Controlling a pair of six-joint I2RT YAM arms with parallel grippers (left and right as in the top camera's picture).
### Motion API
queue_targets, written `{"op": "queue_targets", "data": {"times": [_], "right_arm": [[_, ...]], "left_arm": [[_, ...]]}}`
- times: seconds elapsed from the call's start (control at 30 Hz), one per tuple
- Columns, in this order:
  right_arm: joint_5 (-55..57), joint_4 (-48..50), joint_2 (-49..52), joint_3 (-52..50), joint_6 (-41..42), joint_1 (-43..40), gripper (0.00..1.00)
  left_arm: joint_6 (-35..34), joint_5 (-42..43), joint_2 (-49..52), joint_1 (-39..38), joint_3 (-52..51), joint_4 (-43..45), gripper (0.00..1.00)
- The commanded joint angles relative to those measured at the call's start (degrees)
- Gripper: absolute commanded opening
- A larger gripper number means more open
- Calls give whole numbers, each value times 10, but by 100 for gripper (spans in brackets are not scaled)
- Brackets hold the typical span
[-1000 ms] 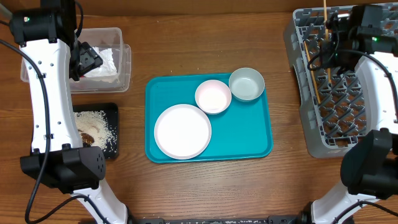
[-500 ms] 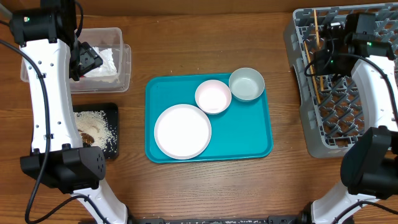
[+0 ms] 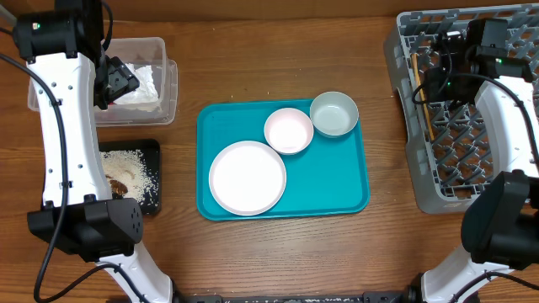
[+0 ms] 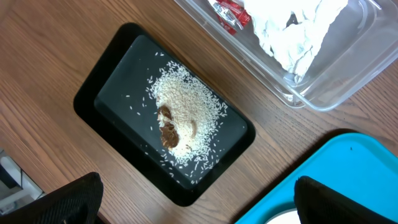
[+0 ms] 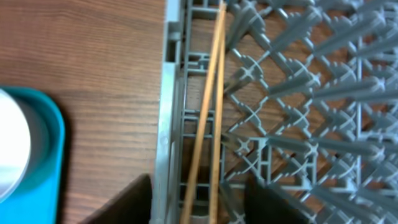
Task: Sort waste into correct bins and load items into the dishwasher
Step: 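Carry the chopstick to the rack, insert it upright beside the first, release, then move the right gripper over the pale blue-grey cup on the tray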
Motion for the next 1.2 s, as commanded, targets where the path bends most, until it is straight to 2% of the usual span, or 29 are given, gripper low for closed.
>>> {"op": "queue_targets", "data": {"times": [0.0,0.23,0.4,0.47,0.67,0.73,0.77,0.83,1.07,1.17], "right_arm": [[-2,2,-5,-4,6,-5,77],[-8,-22,-7,20,99,-5,98],[-74,-92,-22,74,132,-2,100],[-148,-123,-31,96,132,-1,100],[-505,-176,-43,109,132,1,100],[-532,-173,-43,108,133,10,96],[-522,-172,-43,108,137,18,90],[-461,-172,-43,108,183,41,85],[-81,-165,-39,104,401,158,84],[-22,-155,-32,104,442,202,81]], "left_arm": [[7,0,-11,-3,10,-1,100],[7,0,-11,-8,10,-1,100],[7,0,-11,-7,10,-1,100],[7,0,-11,-7,10,-1,100],[7,0,-11,-8,10,-1,100],[7,0,-11,-8,10,-1,100],[7,0,-11,-8,10,-1,100],[7,0,-11,-8,10,-1,100],[7,0,-11,-8,10,-1,100],[7,0,-11,-8,10,-1,100]]}}
